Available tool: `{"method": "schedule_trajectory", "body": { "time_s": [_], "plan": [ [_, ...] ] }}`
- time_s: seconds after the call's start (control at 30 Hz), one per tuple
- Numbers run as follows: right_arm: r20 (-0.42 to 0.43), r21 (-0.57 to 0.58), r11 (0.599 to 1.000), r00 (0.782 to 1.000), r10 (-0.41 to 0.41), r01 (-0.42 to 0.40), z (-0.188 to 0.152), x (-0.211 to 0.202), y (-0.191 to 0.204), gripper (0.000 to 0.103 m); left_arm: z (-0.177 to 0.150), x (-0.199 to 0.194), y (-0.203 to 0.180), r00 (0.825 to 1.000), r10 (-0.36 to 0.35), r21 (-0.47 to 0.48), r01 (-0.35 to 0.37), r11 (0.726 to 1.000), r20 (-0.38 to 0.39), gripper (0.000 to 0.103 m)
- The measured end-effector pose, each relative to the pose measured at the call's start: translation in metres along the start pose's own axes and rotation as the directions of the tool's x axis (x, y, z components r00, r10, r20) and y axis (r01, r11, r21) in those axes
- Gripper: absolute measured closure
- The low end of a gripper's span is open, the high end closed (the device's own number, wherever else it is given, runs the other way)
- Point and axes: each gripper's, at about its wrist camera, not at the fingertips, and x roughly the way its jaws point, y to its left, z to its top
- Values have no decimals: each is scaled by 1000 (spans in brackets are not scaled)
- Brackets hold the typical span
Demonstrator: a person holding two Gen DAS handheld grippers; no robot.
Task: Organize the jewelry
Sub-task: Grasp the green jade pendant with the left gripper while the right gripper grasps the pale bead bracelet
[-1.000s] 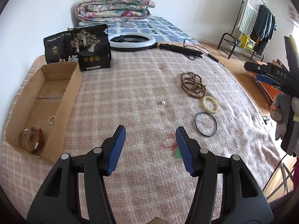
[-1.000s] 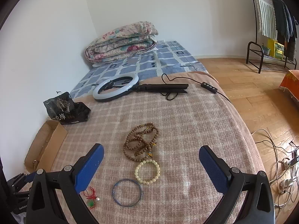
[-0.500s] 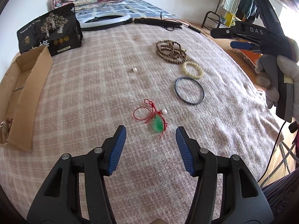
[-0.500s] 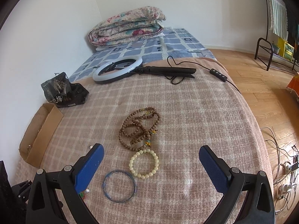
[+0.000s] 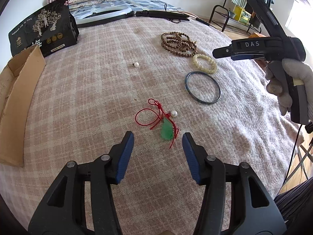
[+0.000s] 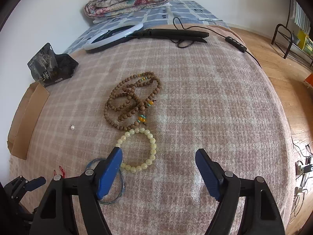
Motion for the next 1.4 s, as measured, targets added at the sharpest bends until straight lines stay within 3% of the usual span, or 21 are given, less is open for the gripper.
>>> {"method": "schedule_trajectory", "body": {
  "time_s": [0.17,0.33,0.57,0.83,1.07,1.3,1.4],
  "plan": [
    [-8,16,1000,1000,6,-5,0,4,-4,34,4,6,-5,1000,-9,8,9,1000,-5,51],
    [-26,9,1000,1000,9,-9,1,10,-3,46,6,14,-7,1000,-6,15,6,1000,-27,59],
    [-29,5,1000,999,14,-14,3,15,-1,54,9,21,-4,999,-6,-7,6,1000,-38,64],
    [-48,2,1000,999,4,-4,3,21,1,62,10,26,-3,999,-2,-7,1,1000,-44,87],
    [-59,-9,1000,998,-5,4,2,24,1,72,10,25,-3,999,-2,-7,2,1000,-42,88],
    [-55,-30,1000,998,-2,0,-1,24,7,97,9,21,-3,999,3,-14,-4,1000,-34,88],
    [-40,-32,999,999,1,-2,-2,20,9,98,10,18,-3,1000,6,-16,-6,1000,-26,88]
  ]
}}
